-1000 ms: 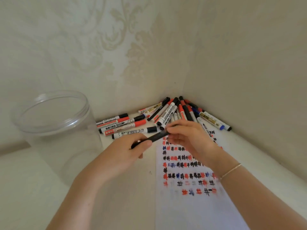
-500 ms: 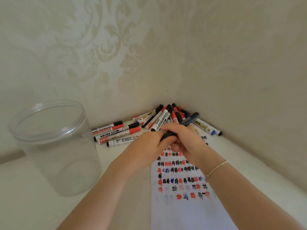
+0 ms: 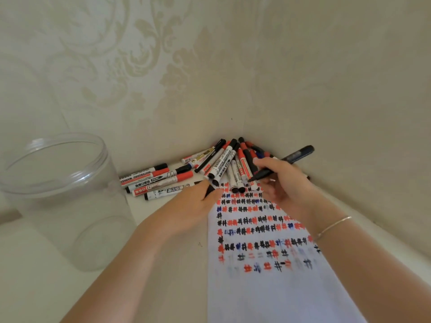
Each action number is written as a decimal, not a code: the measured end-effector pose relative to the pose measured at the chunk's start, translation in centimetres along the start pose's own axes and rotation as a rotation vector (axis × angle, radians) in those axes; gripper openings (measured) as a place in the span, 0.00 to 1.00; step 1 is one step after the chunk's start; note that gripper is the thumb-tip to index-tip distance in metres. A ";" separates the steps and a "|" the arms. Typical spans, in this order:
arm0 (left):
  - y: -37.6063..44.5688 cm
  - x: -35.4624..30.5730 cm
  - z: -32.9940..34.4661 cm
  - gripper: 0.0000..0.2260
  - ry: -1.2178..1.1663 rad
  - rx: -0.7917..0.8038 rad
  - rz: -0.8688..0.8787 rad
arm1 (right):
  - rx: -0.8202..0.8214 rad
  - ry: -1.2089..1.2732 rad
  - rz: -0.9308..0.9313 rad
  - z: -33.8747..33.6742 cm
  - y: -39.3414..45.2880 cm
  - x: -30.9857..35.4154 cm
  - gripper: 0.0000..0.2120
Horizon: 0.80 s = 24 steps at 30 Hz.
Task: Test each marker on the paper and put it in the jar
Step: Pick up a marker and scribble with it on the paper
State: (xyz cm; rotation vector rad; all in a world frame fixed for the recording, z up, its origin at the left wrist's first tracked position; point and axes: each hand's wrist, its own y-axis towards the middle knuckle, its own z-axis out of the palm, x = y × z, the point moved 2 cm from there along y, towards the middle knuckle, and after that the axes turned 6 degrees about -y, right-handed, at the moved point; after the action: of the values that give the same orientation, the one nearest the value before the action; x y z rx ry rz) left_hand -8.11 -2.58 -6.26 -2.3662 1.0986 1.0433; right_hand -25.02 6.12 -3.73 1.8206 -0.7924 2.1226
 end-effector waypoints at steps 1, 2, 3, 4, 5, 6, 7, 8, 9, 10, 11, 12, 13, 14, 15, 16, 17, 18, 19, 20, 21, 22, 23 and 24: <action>0.1 0.0 0.0 0.16 0.022 0.026 -0.002 | 0.000 0.023 0.010 0.2 -0.2 -0.5 0.12; 0.2 -0.1 -0.1 0.16 0.048 0.067 0.000 | 0.000 0.035 0.018 0.4 -0.5 -0.9 0.11; 0.2 -0.1 -0.2 0.16 0.077 0.121 -0.001 | 0.000 0.038 0.024 0.5 -0.8 -1.3 0.09; 0.2 -0.1 -0.4 0.15 0.110 0.181 -0.009 | -0.005 0.037 0.026 0.6 -1.2 -1.7 0.09; 0.1 -0.2 -0.4 0.15 0.146 0.237 -0.019 | -0.014 0.034 0.027 0.6 -1.7 -2.1 0.11; 0.0 -0.2 -0.4 0.15 0.180 0.282 -0.031 | -0.029 0.028 0.027 0.6 -2.1 -2.4 0.13; 0.0 -0.2 -0.3 0.16 0.209 0.310 -0.041 | -0.043 0.020 0.022 0.5 -2.5 -2.7 0.13; 0.0 -0.1 -0.1 0.17 0.225 0.319 -0.043 | -0.057 0.015 0.018 0.5 -2.9 -2.9 0.13; 0.0 0.0 0.2 0.17 0.226 0.310 -0.037 | -0.068 0.014 0.013 0.3 -3.3 -3.1 0.14; 0.2 0.1 0.5 0.17 0.216 0.289 -0.027 | -0.081 0.017 0.010 0.3 -3.7 -3.2 0.14; 0.3 0.1 0.8 0.17 0.203 0.266 -0.012 | -0.092 0.025 0.006 0.1 -4.0 -3.3 0.13; 0.6 0.2 1.0 0.17 0.196 0.244 0.001 | -0.097 0.035 0.002 0.1 -4.4 -3.4 0.12; 0.8 0.2 1.2 0.17 0.195 0.228 0.012 | -0.093 0.042 -0.002 0.1 -4.7 -3.6 0.10; 1.0 0.2 1.4 0.17 0.194 0.215 0.021 | -0.082 0.041 -0.006 0.2 -5.0 -3.8 0.09; 1.1 0.3 1.6 0.17 0.187 0.205 0.031 | -0.069 0.029 -0.012 0.4 -5.2 -4.0 0.08; 1.3 0.3 1.7 0.17 0.172 0.197 0.043 | -0.062 0.014 -0.015 0.7 -5.5 -4.3 0.09; 1.4 0.4 1.8 0.17 0.157 0.193 0.053 | -0.065 0.002 -0.011 1.0 -5.7 -4.7 0.10; 1.4 0.5 1.9 0.17 0.146 0.191 0.060 | -0.075 -0.002 0.001 1.3 -5.8 -5.1 0.12; 1.4 0.7 1.9 0.18 0.137 0.186 0.066 | -0.087 -0.001 0.013 1.6 -5.9 -5.5 0.14; 1.5 0.8 2.0 0.18 0.127 0.177 0.073 | -0.097 -0.005 0.019 1.9 -6.0 -5.8 0.15; 1.4 0.9 2.0 0.18 0.117 0.167 0.082 | -0.104 -0.024 0.013 2.1 -6.0 -6.1 0.14; 1.4 1.0 2.0 0.18 0.110 0.158 0.092 | -0.113 -0.061 -0.005 2.3 -6.0 -6.3 0.13; 1.3 1.0 2.1 0.18 0.109 0.154 0.101 | -0.125 -0.107 -0.027 2.4 -5.9 -6.5 0.12; 1.2 1.1 2.1 0.19 0.109 0.156 0.105 | -0.137 -0.155 -0.047 2.5 -5.9 -6.7 0.11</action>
State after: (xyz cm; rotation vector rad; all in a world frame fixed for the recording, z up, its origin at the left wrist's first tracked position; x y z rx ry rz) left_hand -9.57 -2.81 -8.49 -2.2853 1.3062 0.8362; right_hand -18.63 10.78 -8.51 1.9284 -0.8975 1.8668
